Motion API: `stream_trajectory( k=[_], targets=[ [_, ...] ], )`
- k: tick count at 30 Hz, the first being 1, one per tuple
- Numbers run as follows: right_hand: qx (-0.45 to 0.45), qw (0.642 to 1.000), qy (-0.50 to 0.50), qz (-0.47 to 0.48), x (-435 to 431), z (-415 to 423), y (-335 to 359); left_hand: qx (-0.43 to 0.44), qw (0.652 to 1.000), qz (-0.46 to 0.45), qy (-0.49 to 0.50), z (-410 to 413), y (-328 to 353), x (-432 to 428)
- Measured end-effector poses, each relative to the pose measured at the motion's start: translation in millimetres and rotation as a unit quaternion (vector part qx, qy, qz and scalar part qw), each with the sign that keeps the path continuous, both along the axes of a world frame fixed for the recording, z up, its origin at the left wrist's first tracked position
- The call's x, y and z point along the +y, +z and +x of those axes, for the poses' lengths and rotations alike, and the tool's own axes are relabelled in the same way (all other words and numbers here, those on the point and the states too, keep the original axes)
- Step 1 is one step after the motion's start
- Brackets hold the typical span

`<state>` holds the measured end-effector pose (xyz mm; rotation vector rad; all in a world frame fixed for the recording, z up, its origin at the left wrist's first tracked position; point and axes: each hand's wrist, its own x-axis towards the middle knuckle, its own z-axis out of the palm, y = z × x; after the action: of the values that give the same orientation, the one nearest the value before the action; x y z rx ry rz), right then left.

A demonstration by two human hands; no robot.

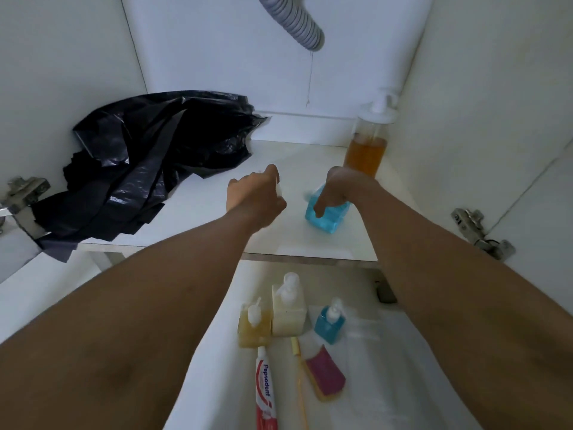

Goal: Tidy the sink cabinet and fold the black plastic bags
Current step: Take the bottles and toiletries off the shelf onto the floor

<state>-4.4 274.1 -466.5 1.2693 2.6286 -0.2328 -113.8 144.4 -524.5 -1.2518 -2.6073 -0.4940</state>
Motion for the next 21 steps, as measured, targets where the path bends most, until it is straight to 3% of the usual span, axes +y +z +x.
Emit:
stream_trajectory(
  k=[7, 12, 21],
  targets=[
    [0.019, 1.0, 0.015, -0.015, -22, 46, 39, -0.045, 0.998, -0.035, -0.001, 24, 57, -29],
    [0.06, 0.993, 0.026, -0.102, -51, 81, 52, -0.114, 0.992, -0.037, -0.041, 54, 99, -52],
    [-0.111, 0.963, 0.04, -0.243, -106, 133, -17, -0.254, 0.945, -0.19, -0.084, 109, 86, -102]
  ],
)
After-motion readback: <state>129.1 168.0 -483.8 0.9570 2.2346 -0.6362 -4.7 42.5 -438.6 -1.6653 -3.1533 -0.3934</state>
